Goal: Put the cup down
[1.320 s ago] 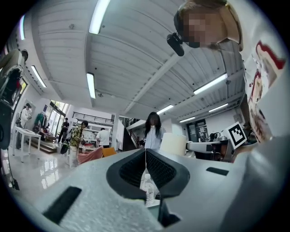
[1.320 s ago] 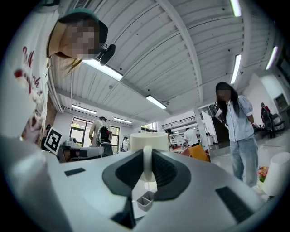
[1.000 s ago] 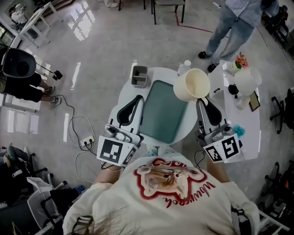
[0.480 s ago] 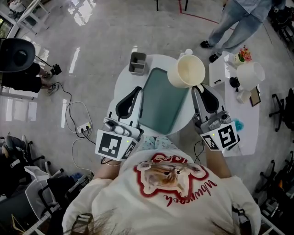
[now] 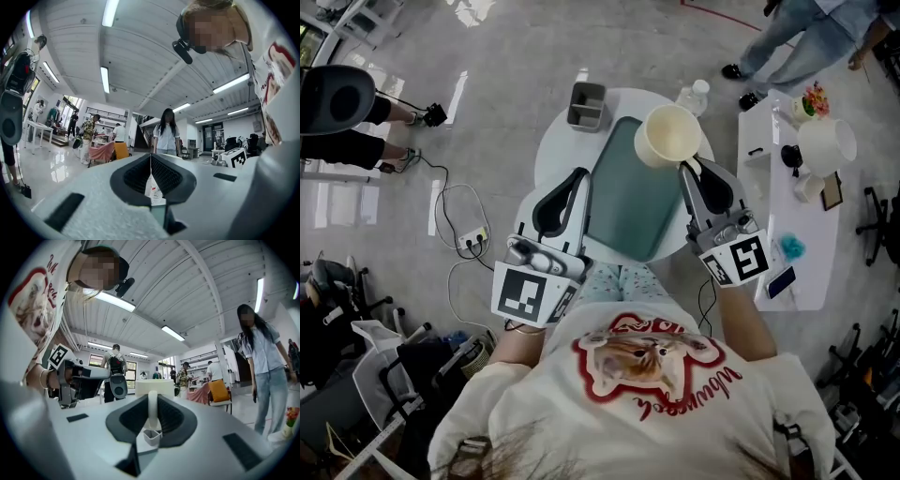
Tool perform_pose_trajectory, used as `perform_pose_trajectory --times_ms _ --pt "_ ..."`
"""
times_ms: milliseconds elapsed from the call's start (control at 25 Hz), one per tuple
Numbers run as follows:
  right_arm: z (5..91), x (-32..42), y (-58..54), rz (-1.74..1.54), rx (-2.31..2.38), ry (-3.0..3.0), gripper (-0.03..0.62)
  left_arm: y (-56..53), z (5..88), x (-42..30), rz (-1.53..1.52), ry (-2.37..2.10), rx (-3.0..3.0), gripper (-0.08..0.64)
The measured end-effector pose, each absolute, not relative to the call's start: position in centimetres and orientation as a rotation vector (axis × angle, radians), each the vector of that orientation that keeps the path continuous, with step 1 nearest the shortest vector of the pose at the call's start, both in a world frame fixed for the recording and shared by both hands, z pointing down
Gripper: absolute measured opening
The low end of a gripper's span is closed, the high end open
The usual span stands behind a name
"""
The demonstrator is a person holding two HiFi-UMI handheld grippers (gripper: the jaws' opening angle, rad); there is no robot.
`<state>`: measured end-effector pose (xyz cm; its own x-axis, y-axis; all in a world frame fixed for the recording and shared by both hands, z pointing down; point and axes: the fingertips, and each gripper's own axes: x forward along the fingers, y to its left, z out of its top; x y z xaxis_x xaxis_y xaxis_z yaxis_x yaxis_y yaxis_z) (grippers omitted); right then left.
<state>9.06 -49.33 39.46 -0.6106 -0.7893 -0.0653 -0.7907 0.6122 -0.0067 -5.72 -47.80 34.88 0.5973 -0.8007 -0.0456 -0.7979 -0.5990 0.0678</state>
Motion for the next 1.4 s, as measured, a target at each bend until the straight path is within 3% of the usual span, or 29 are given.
perform_pose_trajectory --times_ms 1400 --pt "59.4 5.4 -56.1 -0.239 -1.413 3.038 0.058 -47.8 36.6 -7.7 -0.049 -1.493 2.692 0.017"
